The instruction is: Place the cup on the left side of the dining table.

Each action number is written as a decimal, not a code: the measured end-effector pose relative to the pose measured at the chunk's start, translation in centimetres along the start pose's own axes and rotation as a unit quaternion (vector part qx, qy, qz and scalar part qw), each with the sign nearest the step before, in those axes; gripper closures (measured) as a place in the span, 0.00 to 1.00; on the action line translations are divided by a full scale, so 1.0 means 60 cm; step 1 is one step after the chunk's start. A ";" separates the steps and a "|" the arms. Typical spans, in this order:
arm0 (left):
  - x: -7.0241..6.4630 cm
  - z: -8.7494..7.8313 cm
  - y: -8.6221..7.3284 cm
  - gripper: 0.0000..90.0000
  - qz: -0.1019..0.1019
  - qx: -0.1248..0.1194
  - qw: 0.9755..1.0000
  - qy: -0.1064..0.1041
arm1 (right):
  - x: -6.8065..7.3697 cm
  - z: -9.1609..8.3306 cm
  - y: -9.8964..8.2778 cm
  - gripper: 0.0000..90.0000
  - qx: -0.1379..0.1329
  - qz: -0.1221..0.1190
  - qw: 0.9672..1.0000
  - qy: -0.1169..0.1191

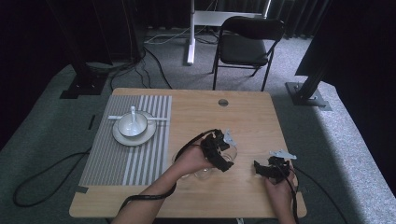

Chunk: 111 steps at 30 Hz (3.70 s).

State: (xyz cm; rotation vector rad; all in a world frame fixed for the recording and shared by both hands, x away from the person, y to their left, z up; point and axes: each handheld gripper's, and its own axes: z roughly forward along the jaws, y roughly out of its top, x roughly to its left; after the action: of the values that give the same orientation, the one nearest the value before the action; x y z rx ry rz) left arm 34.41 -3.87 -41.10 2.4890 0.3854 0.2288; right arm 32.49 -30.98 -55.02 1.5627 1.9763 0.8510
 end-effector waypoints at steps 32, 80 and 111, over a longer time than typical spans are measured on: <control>0.059 -0.143 -0.050 0.21 -0.040 -0.012 0.996 0.078 | 0.000 0.000 0.000 0.14 -0.001 0.000 1.000 0.000; 0.150 -0.163 -0.319 0.21 -0.182 0.042 0.974 0.126 | 0.000 0.000 0.000 0.14 0.000 0.000 1.000 0.000; 0.152 -0.149 -0.406 0.21 -0.210 0.044 0.969 0.118 | 0.000 0.000 0.000 0.14 0.000 0.000 1.000 0.000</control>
State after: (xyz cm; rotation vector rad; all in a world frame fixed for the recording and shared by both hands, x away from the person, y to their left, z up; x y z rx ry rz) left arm 35.40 22.83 -47.63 2.3993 1.0269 0.3400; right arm 32.49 -30.97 -55.02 1.5625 1.9756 0.8504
